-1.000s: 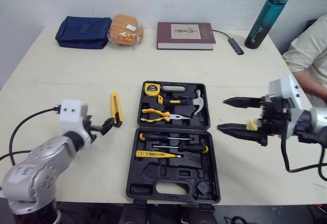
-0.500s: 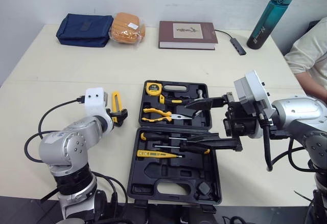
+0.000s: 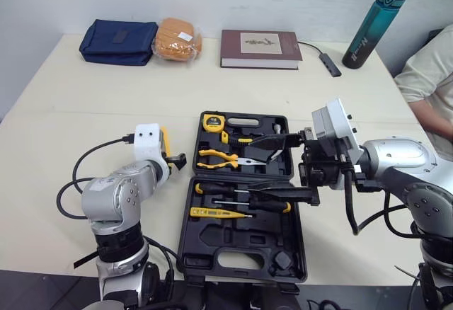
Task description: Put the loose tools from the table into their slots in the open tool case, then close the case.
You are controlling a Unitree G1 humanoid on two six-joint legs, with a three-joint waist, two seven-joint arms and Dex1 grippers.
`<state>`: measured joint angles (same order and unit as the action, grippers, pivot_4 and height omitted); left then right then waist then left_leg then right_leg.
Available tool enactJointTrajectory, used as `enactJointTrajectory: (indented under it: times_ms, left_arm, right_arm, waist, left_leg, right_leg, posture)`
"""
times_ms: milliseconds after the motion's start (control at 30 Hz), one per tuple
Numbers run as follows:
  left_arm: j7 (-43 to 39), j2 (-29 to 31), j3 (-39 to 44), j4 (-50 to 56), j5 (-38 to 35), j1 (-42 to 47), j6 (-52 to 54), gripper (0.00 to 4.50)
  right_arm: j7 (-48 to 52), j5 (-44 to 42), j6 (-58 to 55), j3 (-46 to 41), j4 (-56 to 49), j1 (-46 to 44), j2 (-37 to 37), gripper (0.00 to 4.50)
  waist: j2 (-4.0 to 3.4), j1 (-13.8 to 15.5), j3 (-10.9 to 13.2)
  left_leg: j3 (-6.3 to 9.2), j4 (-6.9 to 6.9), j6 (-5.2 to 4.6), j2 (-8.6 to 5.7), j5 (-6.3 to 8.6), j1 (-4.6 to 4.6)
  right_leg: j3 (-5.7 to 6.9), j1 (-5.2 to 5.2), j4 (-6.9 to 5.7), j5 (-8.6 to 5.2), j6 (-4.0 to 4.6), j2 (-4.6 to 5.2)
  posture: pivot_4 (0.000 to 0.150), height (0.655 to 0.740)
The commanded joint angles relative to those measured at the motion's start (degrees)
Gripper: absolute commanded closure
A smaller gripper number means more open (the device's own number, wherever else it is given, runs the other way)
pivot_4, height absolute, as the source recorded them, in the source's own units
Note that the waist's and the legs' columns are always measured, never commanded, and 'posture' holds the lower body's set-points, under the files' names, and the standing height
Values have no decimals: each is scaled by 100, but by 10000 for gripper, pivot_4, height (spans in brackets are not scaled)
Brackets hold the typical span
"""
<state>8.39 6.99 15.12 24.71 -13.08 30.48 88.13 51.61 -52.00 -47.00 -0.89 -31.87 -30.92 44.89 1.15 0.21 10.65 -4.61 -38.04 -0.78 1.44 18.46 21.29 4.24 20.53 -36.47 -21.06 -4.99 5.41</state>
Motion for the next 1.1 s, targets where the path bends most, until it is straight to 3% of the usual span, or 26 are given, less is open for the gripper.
enactJointTrajectory:
  times_ms: [33,133,233,400,433,600,700,833,967,1100]
  left_arm:
    - [-132,23,-62,-352,117,-106,-63,400]
    - [-195,89,-143,-469,150,-94,-198,400]
    - [-243,90,-176,-490,189,-154,-269,8136]
    - [-329,120,-96,-471,255,-218,-312,30728]
    - [-351,139,-76,-435,266,-231,-292,33066]
    - [-625,603,1,-282,281,-380,-419,33173]
    - [-1157,1283,-37,-128,142,-508,-851,33173]
    - [-2396,2570,-126,-79,-233,-839,-1731,33186]
    - [-3418,3234,145,-219,-723,-947,-2289,34140]
    - [-5008,3982,91,-112,-1328,-1245,-3118,34140]
  right_arm:
    - [-34,159,214,-128,-11,18,-2,0]
    - [-54,252,271,-116,5,55,-13,0]
    - [-62,322,311,-111,6,86,-34,0]
    - [-57,393,351,-131,19,125,-39,0]
    - [-51,400,354,-142,20,134,-38,0]
    - [-38,429,352,-164,38,143,-41,0]
    - [-19,433,335,-221,43,200,4,0]
    - [64,468,331,-379,108,365,162,0]
    - [152,523,339,-572,134,651,384,0]
    - [356,668,406,-725,40,1171,707,0]
  waist:
    - [0,13,0]
    - [0,20,0]
    - [-1,40,-1]
    - [-2,100,-1]
    - [-4,112,-2]
    - [-4,73,-2]
    - [-3,-36,-2]
    - [-4,-105,3]
    - [-3,-25,4]
    - [-4,-24,5]
  left_leg:
    - [0,0,1,0,-1,-1]
    - [0,0,1,0,-1,-3]
    - [0,0,2,0,-2,-5]
    - [0,0,1,0,-1,-3]
    - [0,0,0,0,-1,-3]
    - [0,2,0,0,0,-3]
    - [0,6,5,5,-3,-5]
    - [0,15,16,9,-10,0]
    - [3,16,12,7,-7,2]
    - [15,20,1,0,1,17]
  right_leg:
    - [0,-1,-1,0,0,0]
    - [0,-1,-2,0,0,0]
    - [-1,-2,-3,0,0,0]
    - [-1,-1,0,0,0,1]
    - [0,-2,2,0,0,1]
    - [0,-2,4,0,0,2]
    - [0,0,0,-1,2,-2]
    - [-1,15,-8,-3,12,-5]
    - [0,13,3,-4,14,2]
    - [7,10,32,-4,14,11]
  posture:
    - [1500,7400]
    - [1500,7400]
    - [1500,7400]
    - [1500,7400]
    - [1500,7400]
    - [1500,7400]
    - [1500,7400]
    - [1500,7400]
    - [1500,7400]
    - [1500,7400]
